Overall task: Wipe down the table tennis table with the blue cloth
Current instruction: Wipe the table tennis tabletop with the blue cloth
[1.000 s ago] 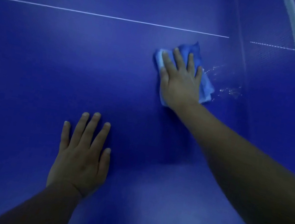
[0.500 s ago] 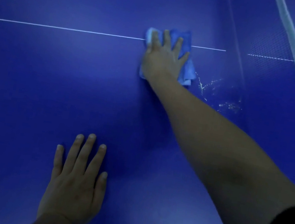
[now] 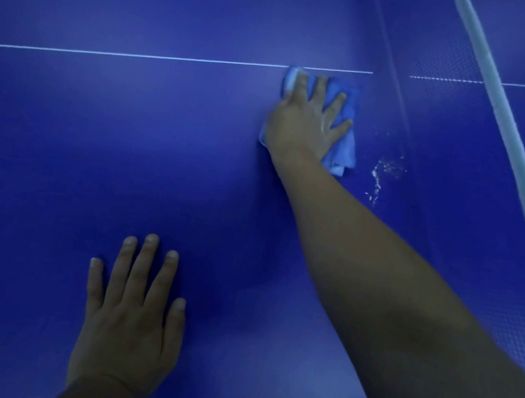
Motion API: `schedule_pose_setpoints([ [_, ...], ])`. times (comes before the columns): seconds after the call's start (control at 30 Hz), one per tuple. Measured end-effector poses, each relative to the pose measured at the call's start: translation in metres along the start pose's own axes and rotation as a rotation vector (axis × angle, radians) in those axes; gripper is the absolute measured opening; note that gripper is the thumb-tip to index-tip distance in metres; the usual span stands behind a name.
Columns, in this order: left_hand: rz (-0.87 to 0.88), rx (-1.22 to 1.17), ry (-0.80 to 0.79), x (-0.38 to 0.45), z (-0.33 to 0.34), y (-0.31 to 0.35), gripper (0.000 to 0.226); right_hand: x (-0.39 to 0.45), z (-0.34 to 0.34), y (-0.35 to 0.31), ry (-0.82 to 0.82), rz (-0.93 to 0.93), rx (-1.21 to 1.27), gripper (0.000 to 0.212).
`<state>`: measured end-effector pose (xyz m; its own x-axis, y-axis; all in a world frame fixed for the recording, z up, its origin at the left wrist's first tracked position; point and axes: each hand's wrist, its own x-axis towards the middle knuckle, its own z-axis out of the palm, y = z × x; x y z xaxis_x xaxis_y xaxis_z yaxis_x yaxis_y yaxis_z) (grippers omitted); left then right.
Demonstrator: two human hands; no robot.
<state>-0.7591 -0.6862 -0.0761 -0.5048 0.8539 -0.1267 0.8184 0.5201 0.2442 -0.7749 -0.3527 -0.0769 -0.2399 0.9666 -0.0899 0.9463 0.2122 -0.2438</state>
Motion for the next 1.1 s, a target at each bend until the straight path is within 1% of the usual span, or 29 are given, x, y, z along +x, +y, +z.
schedule_pose_setpoints([
  [0.13, -0.008, -0.010, -0.020, -0.001, -0.002, 0.001, 0.066, -0.042, -0.010, 0.070, 0.076, 0.203, -0.022, 0.056],
  [0.23, 0.006, -0.026, -0.013, -0.002, -0.002, 0.002, 0.067, -0.083, -0.016, 0.107, 0.098, 0.296, -0.008, 0.056],
  [0.43, 0.092, -0.080, 0.005, -0.006, -0.004, -0.001, 0.067, -0.157, -0.019, 0.152, 0.110, 0.405, -0.011, 0.055],
  [0.6, 0.162, -0.153, 0.054, -0.012, -0.006, 0.000, 0.059, -0.224, -0.019, 0.187, 0.137, 0.481, -0.010, 0.052],
  [0.73, 0.285, -0.181, 0.066, -0.018, -0.010, 0.002, 0.053, -0.276, -0.021, 0.213, 0.138, 0.554, -0.002, 0.051],
  [0.87, 0.491, -0.139, 0.023, -0.032, -0.009, 0.006, 0.052, -0.318, -0.025, 0.237, 0.135, 0.616, 0.006, 0.050],
  [0.97, 0.541, -0.136, -0.015, -0.058, -0.006, 0.021, 0.051, -0.352, -0.027, 0.257, 0.140, 0.667, 0.024, 0.050],
  [1.1, 0.633, -0.148, -0.111, -0.111, 0.005, 0.049, 0.049, -0.397, -0.032, 0.283, 0.138, 0.738, 0.027, 0.050],
])
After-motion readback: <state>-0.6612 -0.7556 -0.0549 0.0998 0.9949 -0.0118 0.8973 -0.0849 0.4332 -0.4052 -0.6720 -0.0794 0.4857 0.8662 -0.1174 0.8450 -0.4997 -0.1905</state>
